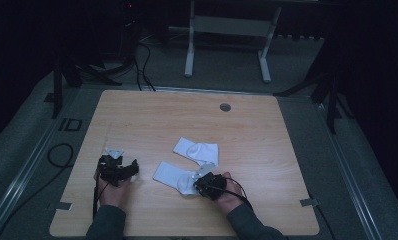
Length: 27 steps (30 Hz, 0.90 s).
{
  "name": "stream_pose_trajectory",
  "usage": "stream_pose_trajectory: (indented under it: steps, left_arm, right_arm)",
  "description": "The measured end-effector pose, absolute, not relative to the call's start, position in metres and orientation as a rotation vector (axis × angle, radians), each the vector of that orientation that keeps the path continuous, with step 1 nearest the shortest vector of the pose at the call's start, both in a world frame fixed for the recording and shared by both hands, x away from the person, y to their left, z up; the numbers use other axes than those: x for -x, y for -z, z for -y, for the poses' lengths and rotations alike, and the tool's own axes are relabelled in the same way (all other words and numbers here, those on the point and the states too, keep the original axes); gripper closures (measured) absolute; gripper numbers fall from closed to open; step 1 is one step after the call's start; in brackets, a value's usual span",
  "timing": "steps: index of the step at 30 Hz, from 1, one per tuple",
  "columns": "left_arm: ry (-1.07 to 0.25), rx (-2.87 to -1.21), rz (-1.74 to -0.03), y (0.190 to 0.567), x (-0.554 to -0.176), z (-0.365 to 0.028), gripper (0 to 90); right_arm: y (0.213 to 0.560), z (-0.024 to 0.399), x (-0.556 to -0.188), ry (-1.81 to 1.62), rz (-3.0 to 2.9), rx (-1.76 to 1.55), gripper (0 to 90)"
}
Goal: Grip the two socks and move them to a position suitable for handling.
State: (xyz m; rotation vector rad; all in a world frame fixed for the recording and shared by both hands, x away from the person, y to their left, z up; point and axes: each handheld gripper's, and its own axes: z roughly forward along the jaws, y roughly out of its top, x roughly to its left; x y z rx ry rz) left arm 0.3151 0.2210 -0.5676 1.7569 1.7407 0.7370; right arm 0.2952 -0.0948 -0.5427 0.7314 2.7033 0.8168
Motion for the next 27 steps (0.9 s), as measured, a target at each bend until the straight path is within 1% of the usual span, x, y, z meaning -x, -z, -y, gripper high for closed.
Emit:
stream_pose_trajectory:
  steps: [12,16,19,21,27]
  left_arm:
    - [-0.735,-1.760,-1.737,0.568,-0.315,-0.221,21.7]
    - [-0.735,-1.762,-1.737,0.568,-0.315,-0.221,21.7]
    - [-0.735,-1.761,-1.737,0.568,-0.315,-0.221,21.7]
    - [-0.734,-1.764,-1.736,0.568,-0.315,-0.221,21.7]
    - [-0.735,-1.763,-1.736,0.568,-0.314,-0.221,21.7]
  right_arm:
    - [0.541,0.112,-0.291,-0.786,-2.754,-0.648,86.3]
    - [0.537,0.114,-0.292,-0.730,-2.739,-0.641,81.0]
    - [0.528,0.110,-0.290,-0.755,-2.729,-0.628,77.0]
    - [0.521,0.104,-0.287,-0.777,-2.733,-0.602,73.4]
    - [0.512,0.084,-0.285,-0.817,-2.759,-0.566,67.7]
